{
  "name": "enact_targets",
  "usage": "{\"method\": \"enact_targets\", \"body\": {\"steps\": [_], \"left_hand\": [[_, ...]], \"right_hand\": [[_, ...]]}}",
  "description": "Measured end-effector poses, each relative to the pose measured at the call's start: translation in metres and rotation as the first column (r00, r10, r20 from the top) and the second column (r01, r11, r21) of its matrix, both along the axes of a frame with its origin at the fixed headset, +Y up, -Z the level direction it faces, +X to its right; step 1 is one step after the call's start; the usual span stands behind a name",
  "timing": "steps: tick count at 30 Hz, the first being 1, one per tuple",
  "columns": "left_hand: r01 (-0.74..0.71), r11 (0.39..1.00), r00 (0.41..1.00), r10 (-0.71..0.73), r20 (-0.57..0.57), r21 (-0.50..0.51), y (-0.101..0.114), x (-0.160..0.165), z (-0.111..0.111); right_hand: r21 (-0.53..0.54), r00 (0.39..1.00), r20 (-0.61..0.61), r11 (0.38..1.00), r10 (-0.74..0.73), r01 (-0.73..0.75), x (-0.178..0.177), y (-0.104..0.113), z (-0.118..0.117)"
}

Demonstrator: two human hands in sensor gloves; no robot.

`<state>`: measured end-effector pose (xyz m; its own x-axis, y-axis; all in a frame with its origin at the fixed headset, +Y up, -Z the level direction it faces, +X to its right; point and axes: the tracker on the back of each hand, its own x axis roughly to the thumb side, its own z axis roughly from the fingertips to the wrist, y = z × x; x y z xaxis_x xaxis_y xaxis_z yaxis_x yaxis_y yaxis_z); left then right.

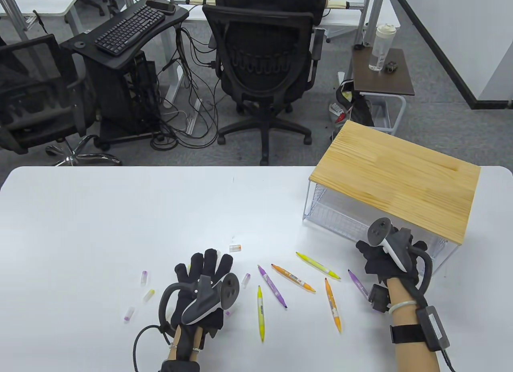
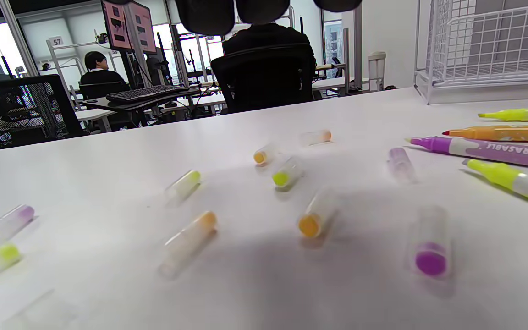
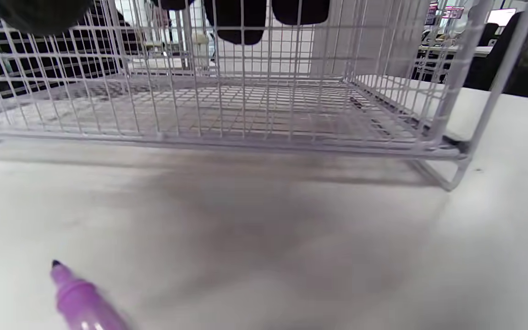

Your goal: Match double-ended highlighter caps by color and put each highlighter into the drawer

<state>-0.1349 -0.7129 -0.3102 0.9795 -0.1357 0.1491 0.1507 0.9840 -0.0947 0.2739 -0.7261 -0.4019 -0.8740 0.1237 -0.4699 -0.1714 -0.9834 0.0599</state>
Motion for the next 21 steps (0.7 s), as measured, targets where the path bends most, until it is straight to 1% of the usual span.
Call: {"method": "enact_targets", "body": {"steps": [1, 2, 5, 8, 10, 12, 17, 19, 21], "left_hand": [[0.001, 1.000, 1.000, -0.001, -0.004, -0.004, 0.000, 0.000, -0.001], [0.001, 1.000, 1.000, -0.001, -0.006, -0.006, 0.000, 0.000, -0.001], [0.005, 1.000, 1.000, -0.005, -0.002, -0.007, -0.002, 0.000, 0.001], [0.020, 1.000, 1.000, -0.020, -0.001, -0.006, -0.002, 0.000, 0.003], [0.017, 1.000, 1.000, -0.017, 0.000, -0.003, -0.002, 0.001, 0.003], [0.015, 1.000, 1.000, -0.015, -0.003, -0.013, -0.003, 0.000, 0.001], [0.026, 0.999, 0.999, -0.027, -0.017, -0.040, -0.007, 0.001, -0.003], [0.027, 0.998, 0.999, -0.028, -0.020, -0.051, -0.009, 0.001, -0.005], [0.028, 0.998, 0.999, -0.030, -0.024, -0.060, -0.011, 0.001, -0.007]], "right_hand": [[0.042, 1.000, 0.002, 0.999, 0.002, -0.002, 0.000, 0.000, 0.001], [0.063, 1.000, 0.006, 0.998, 0.004, -0.004, 0.000, -0.001, 0.001], [0.089, 1.000, 0.018, 0.996, 0.007, -0.009, -0.001, 0.001, 0.003], [0.139, 1.000, 0.017, 0.990, 0.013, -0.015, -0.001, 0.004, 0.007], [0.143, 1.000, 0.010, 0.990, 0.012, -0.013, -0.001, 0.004, 0.009], [0.197, 1.000, 0.002, 0.980, 0.000, -0.001, -0.001, 0.007, 0.013], [0.289, 1.000, -0.028, 0.957, 0.006, 0.002, -0.005, 0.015, 0.027], [0.316, 0.999, -0.046, 0.949, 0.016, -0.001, -0.009, 0.018, 0.033], [0.321, 0.997, -0.071, 0.947, 0.040, -0.016, -0.013, 0.019, 0.039]]}}
